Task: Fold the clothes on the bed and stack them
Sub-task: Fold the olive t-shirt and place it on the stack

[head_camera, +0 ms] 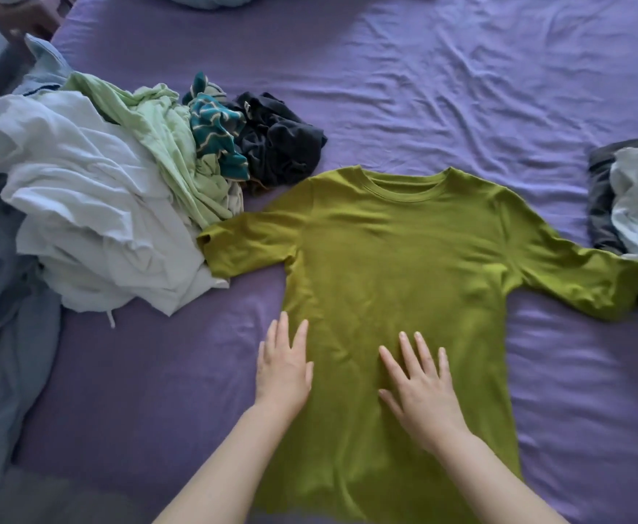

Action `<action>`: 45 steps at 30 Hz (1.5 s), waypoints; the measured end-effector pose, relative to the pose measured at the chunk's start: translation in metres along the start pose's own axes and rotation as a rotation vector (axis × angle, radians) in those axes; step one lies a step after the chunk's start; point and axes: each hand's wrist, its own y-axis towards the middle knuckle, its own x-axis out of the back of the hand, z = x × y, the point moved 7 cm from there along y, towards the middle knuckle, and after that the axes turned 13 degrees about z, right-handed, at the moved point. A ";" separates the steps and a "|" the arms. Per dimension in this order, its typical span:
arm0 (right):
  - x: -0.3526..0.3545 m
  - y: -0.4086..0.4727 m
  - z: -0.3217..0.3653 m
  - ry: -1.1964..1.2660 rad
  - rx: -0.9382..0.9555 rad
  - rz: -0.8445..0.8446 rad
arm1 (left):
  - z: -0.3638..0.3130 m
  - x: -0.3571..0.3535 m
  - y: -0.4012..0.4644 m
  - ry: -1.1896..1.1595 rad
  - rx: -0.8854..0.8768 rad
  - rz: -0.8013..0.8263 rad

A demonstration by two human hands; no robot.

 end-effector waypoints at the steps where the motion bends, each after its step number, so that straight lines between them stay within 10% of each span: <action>1: -0.009 -0.019 -0.011 -0.003 -0.016 0.003 | -0.004 -0.013 -0.014 0.035 0.006 0.025; 8: -0.059 -0.107 -0.063 0.194 -0.208 0.002 | -0.086 -0.086 -0.081 0.181 -0.270 0.194; 17: -0.087 -0.144 -0.092 0.777 -0.619 0.010 | -0.129 -0.099 -0.096 0.158 -0.220 0.150; 23: -0.067 -0.157 -0.090 1.025 -0.434 -0.248 | -0.157 -0.093 -0.099 0.209 -0.341 0.127; 35: -0.071 -0.176 -0.085 1.177 -0.273 -0.127 | -0.165 -0.117 -0.104 0.319 -0.374 0.296; 45: -0.103 -0.205 -0.094 1.427 -0.518 -0.260 | -0.154 -0.131 -0.121 0.282 -0.393 0.291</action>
